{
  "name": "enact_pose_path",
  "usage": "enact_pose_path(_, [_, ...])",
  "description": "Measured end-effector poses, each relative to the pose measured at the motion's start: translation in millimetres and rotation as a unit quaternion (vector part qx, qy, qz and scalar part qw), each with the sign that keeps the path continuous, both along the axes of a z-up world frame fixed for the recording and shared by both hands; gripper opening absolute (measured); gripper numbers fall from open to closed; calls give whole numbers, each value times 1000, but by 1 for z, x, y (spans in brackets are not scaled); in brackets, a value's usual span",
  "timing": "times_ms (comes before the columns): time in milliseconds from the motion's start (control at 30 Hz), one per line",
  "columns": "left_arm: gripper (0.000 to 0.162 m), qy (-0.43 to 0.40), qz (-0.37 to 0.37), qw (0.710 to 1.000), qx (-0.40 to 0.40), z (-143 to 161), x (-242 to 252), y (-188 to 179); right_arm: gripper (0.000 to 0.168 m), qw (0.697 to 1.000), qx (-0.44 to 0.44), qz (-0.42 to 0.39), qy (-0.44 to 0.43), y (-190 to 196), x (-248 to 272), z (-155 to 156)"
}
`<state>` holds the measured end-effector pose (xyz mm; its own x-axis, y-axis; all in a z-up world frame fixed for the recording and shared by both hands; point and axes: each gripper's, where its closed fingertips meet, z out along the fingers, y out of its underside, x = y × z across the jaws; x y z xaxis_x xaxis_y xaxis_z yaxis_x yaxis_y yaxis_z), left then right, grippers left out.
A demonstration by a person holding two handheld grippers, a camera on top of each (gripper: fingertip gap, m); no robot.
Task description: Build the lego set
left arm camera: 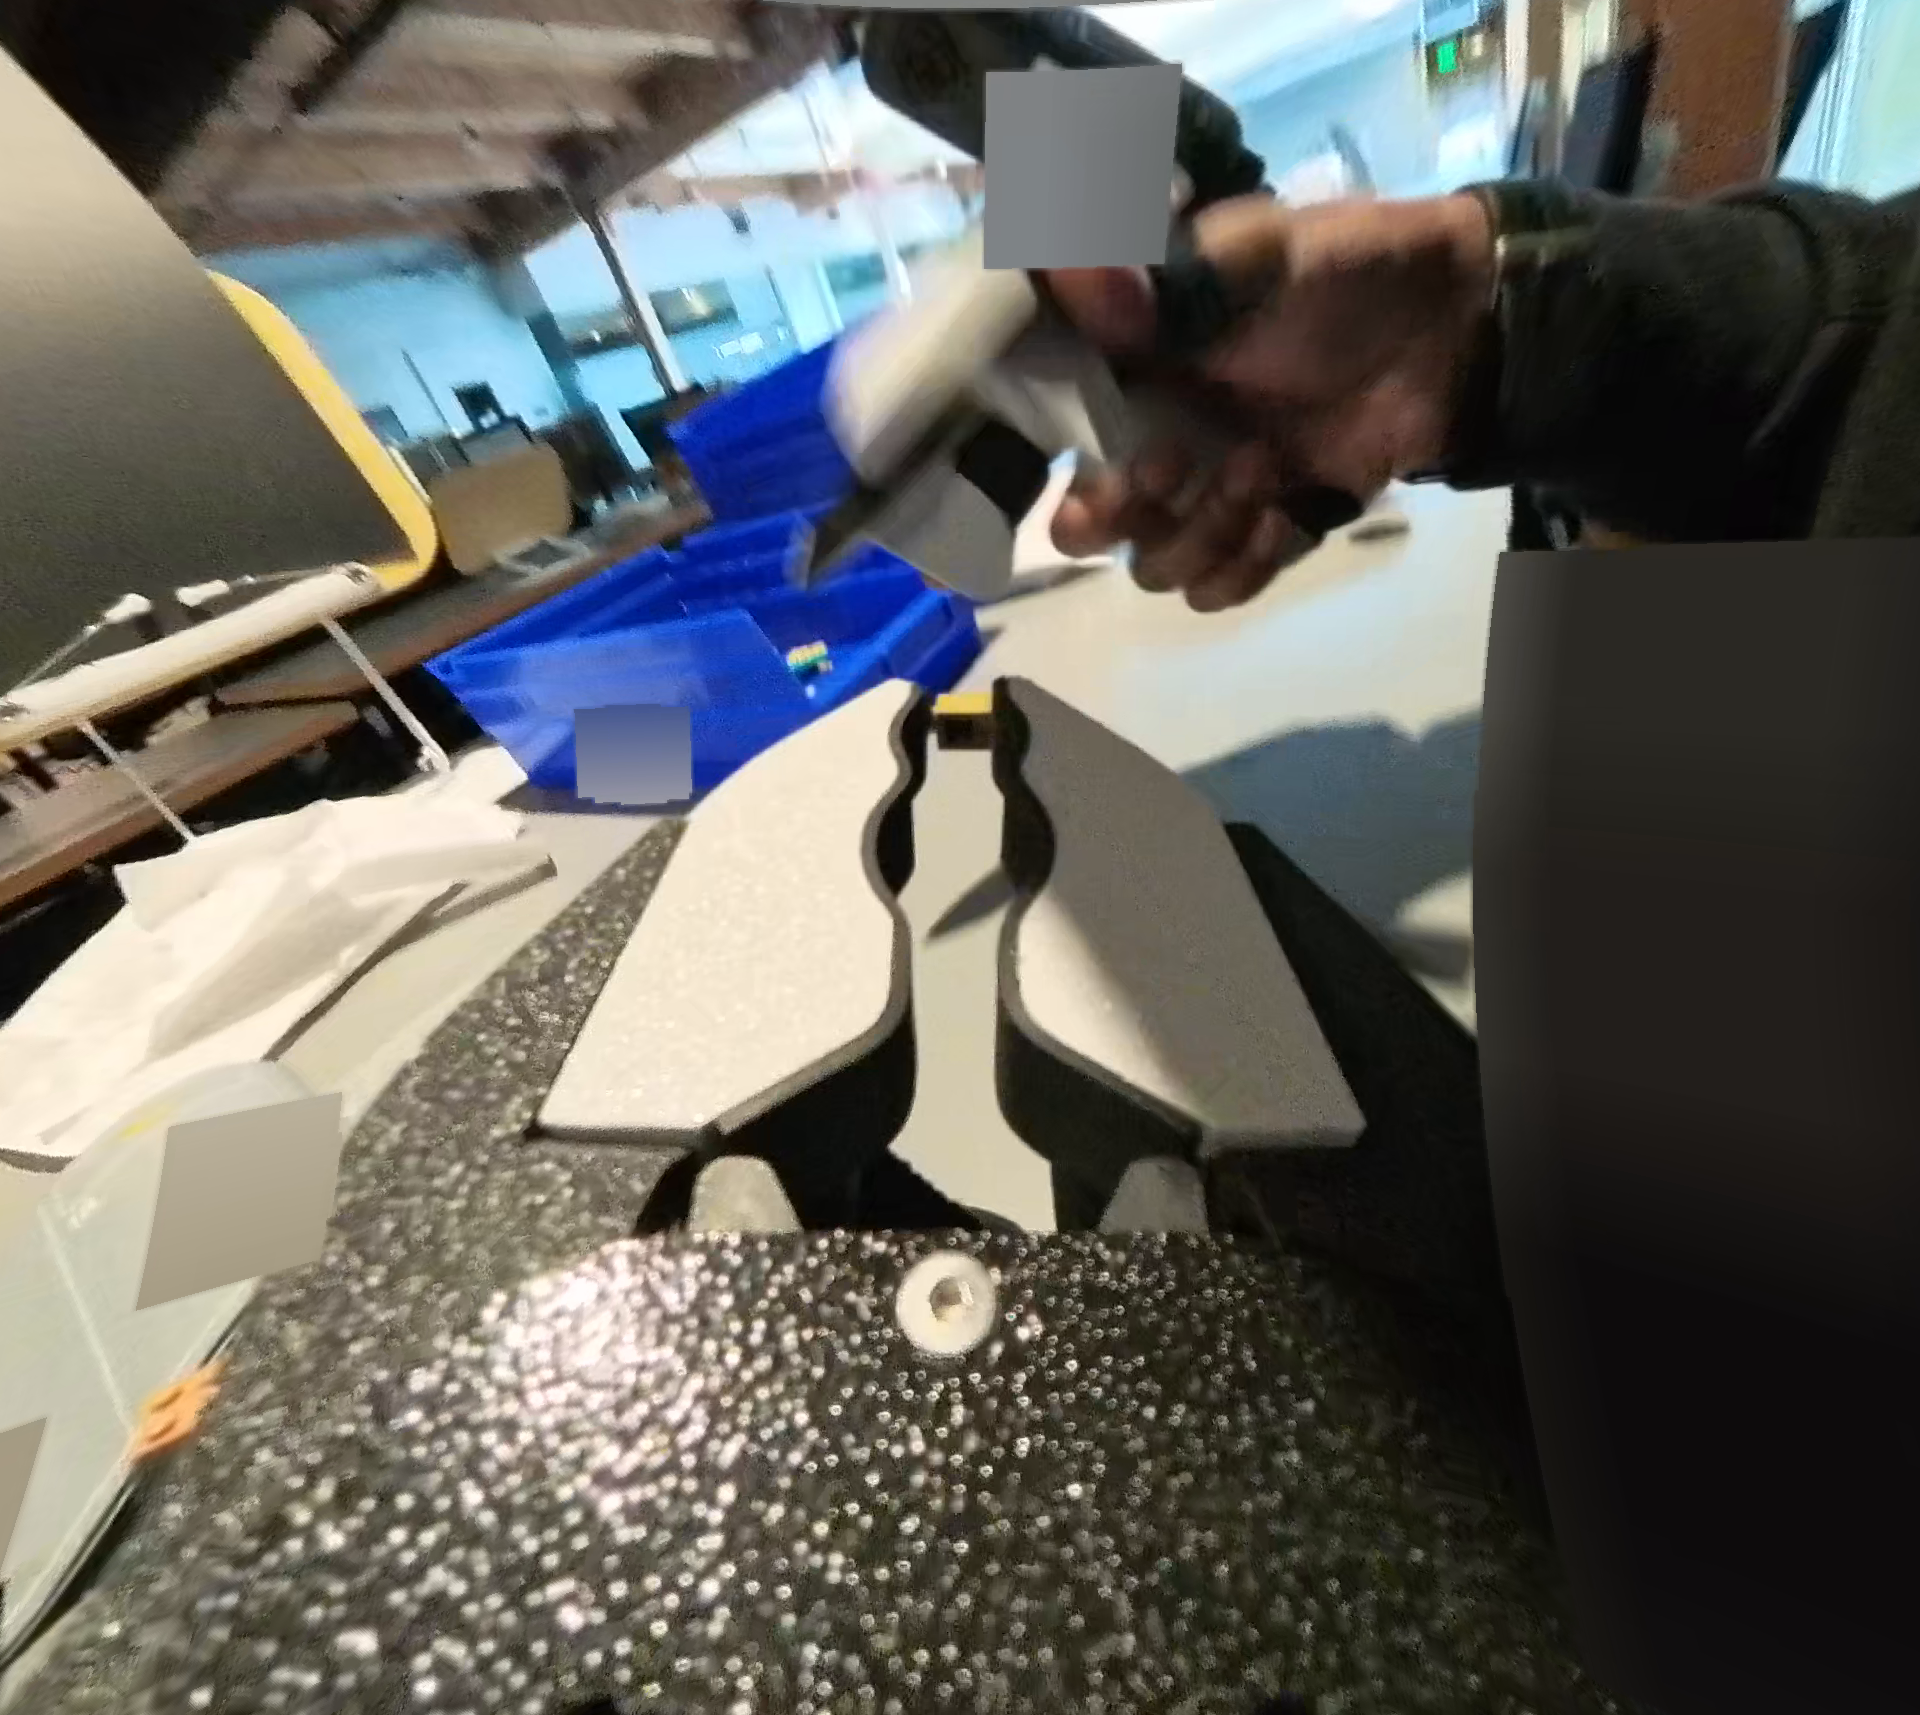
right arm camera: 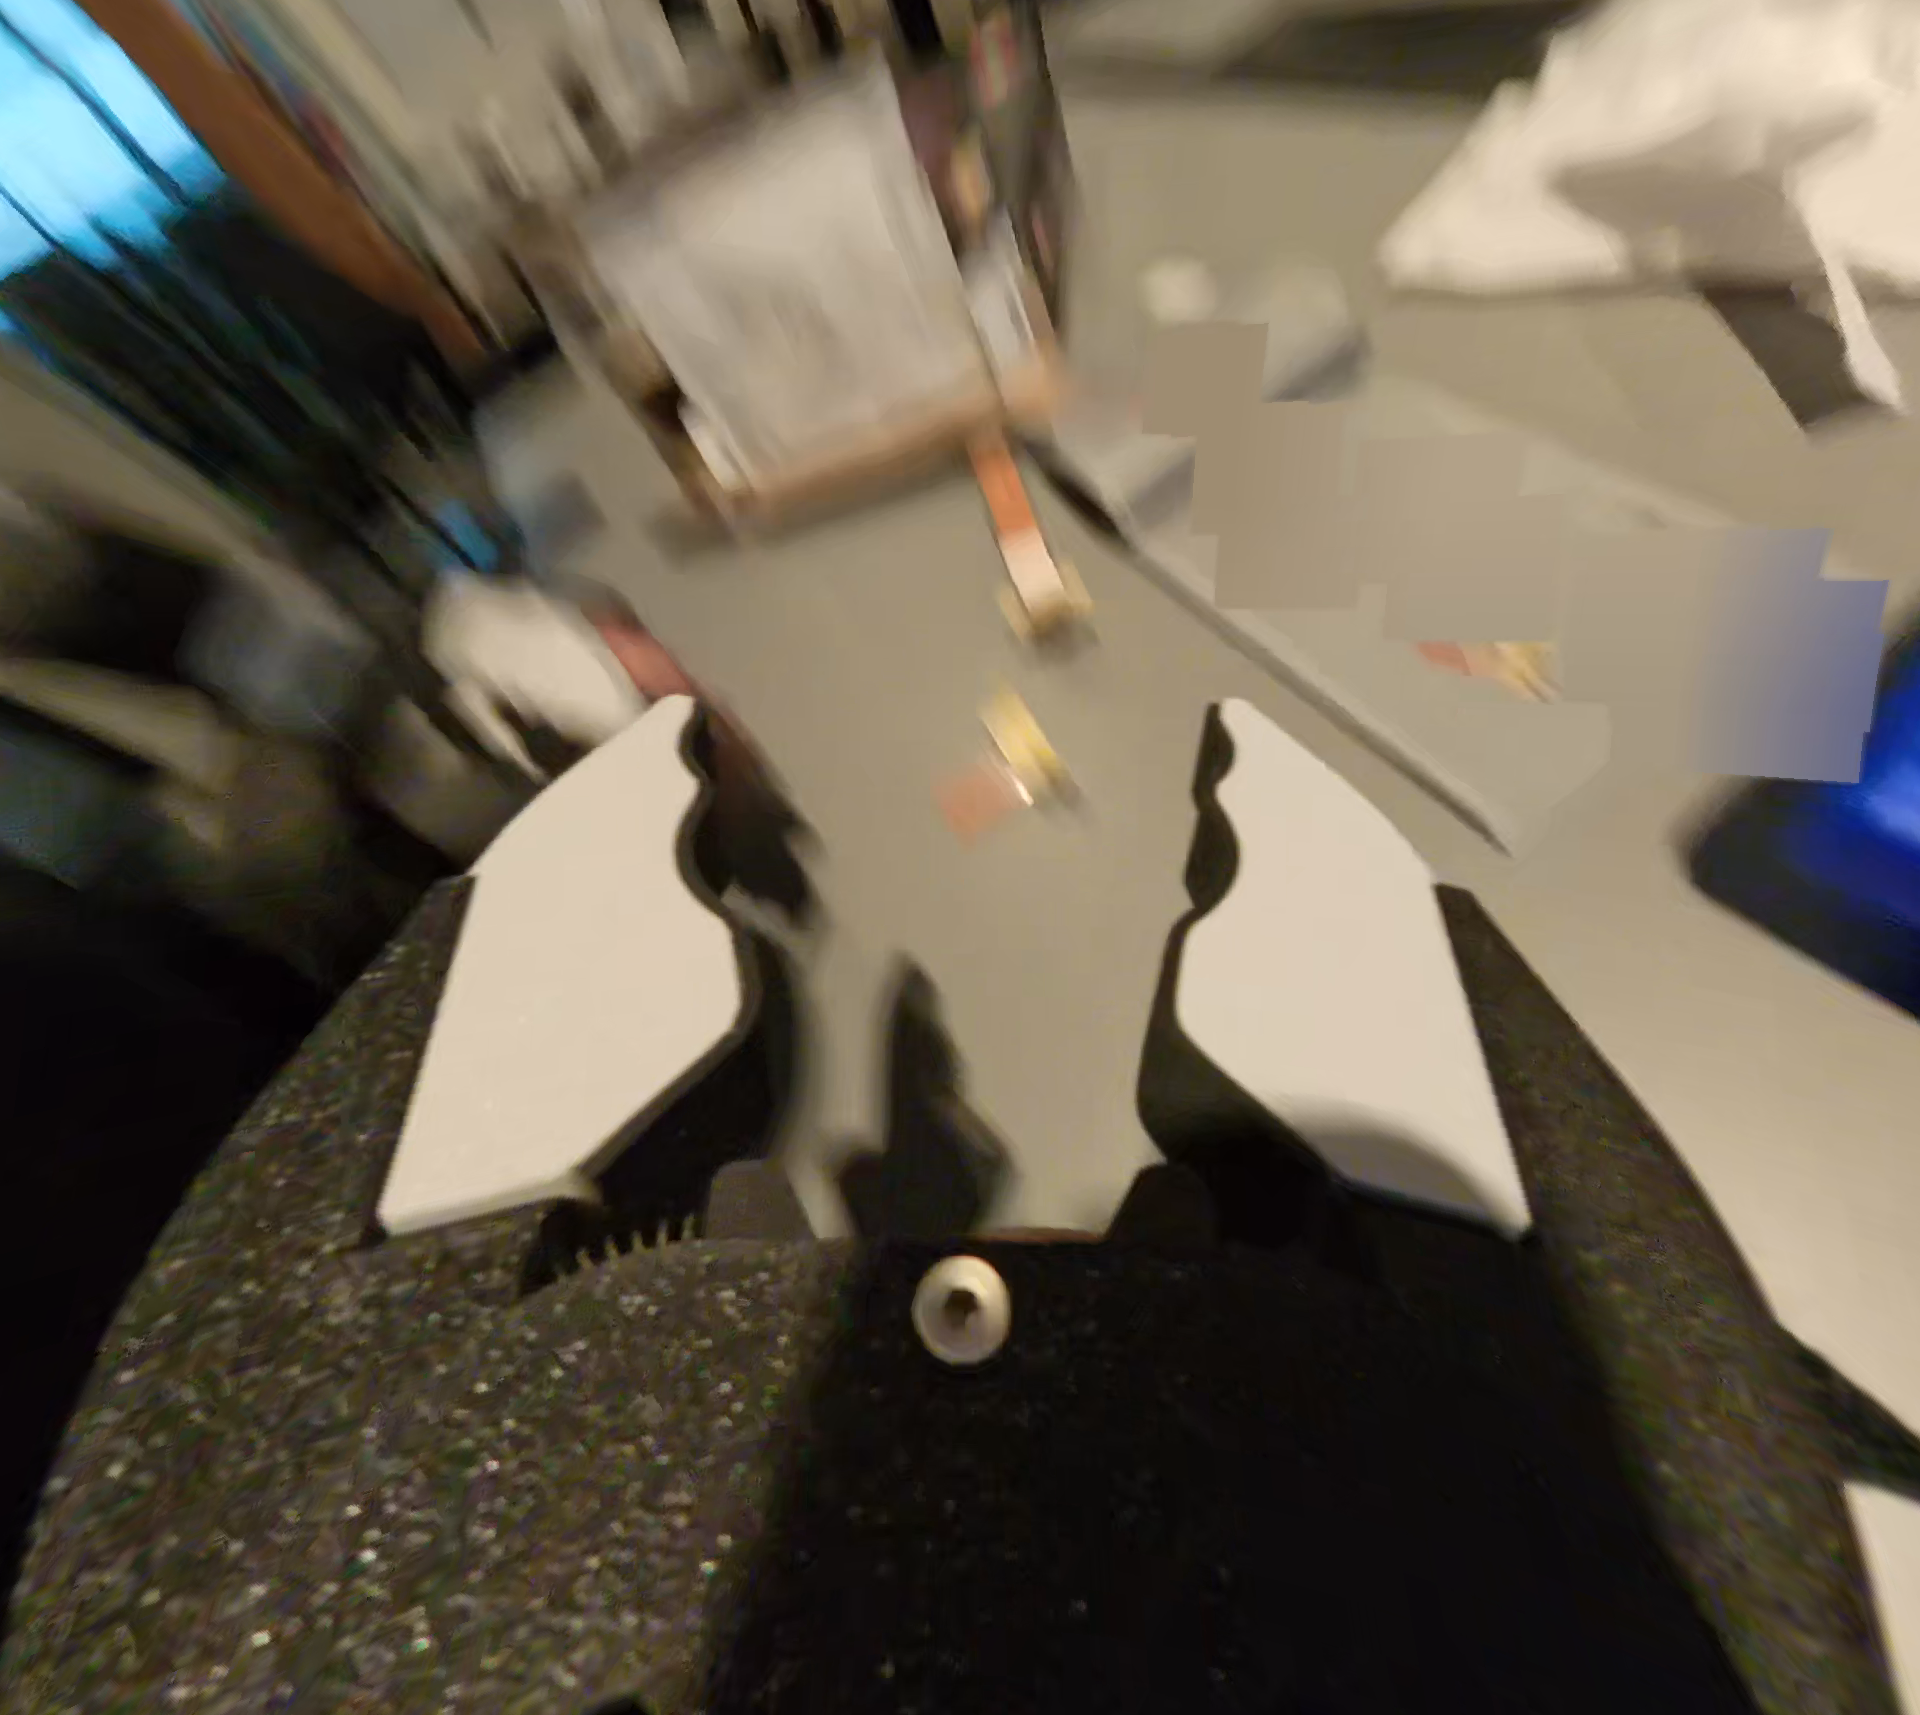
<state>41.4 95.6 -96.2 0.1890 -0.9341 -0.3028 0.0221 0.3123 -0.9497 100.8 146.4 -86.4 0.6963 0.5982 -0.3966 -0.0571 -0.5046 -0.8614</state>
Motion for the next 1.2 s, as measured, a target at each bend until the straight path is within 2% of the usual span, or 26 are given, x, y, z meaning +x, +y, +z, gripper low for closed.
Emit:
enact_pose_path(100, [11, 22, -8, 1000, -1, -8, -1, -2, 72, 990, -11, 51, -130, -24, 11, -60])
enact_pose_path(200, [11, 31, -20, 999, -8, -15, 1, -4, 59, 970, 13, 97, -221, -42, 12, -88])
enact_pose_path(300, [11, 50, -35, 998, -4, -25, 6, -8, 57, 945, 20, 142, -295, -51, 12, -107])
enact_pose_path(700, [11, 121, -88, 989, 11, -44, 7, -18, 23, 886, 12, 284, -368, -65, 1, -133])
enact_pose_path(933, [11, 128, -99, 987, 9, -46, 3, -14, 13, 878, 6, 313, -363, -63, -1, -137])
enact_pose_path(1100, [11, 110, -102, 989, 14, -41, 0, -14, 1, 872, -3, 340, -353, -66, -6, -137])
enact_pose_path(1200, [11, 98, -100, 990, 20, -38, -2, -14, 0, 873, -5, 344, -345, -65, -9, -137])
